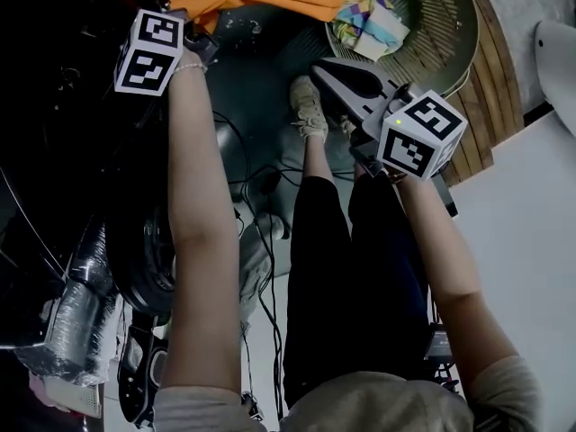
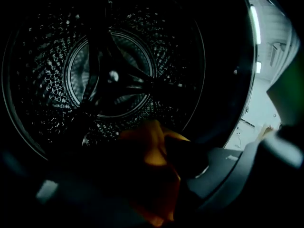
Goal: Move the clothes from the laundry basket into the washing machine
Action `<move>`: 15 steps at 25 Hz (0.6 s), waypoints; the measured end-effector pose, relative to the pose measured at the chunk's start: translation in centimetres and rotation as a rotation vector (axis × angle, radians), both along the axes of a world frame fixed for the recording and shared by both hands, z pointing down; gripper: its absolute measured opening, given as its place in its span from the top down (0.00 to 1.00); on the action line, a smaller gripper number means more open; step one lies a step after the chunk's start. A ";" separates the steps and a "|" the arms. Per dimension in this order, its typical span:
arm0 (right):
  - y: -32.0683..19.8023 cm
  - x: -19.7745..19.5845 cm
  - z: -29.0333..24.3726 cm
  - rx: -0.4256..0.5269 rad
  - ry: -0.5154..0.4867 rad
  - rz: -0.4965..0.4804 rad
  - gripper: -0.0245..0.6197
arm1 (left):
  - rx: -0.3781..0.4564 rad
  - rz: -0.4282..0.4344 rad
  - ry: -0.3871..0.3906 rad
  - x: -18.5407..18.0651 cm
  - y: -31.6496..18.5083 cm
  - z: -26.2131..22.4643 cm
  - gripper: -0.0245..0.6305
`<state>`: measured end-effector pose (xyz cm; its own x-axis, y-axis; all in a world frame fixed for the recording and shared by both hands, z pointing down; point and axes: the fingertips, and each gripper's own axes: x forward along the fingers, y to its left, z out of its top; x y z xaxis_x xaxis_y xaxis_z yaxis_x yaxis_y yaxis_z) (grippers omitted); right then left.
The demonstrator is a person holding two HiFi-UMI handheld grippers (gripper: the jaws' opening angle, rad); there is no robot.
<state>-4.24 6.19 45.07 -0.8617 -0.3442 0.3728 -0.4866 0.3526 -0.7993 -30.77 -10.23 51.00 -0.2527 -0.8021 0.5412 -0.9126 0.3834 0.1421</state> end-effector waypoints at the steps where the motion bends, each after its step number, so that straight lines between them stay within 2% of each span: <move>1: 0.0 0.0 0.0 0.002 0.002 0.001 0.94 | 0.008 0.005 0.006 0.1 0.4 -0.5 0.55; 5: 0.0 0.0 -0.1 0.006 0.004 0.005 0.94 | 0.051 0.052 0.012 1.6 2.3 -3.1 0.50; 8: 0.1 0.0 -0.1 0.007 0.003 0.011 0.94 | 0.049 0.064 0.049 3.8 4.4 -3.8 0.49; 15: 0.7 0.0 0.5 -0.011 0.012 0.014 0.94 | -0.092 0.099 0.222 11.1 9.4 1.2 0.47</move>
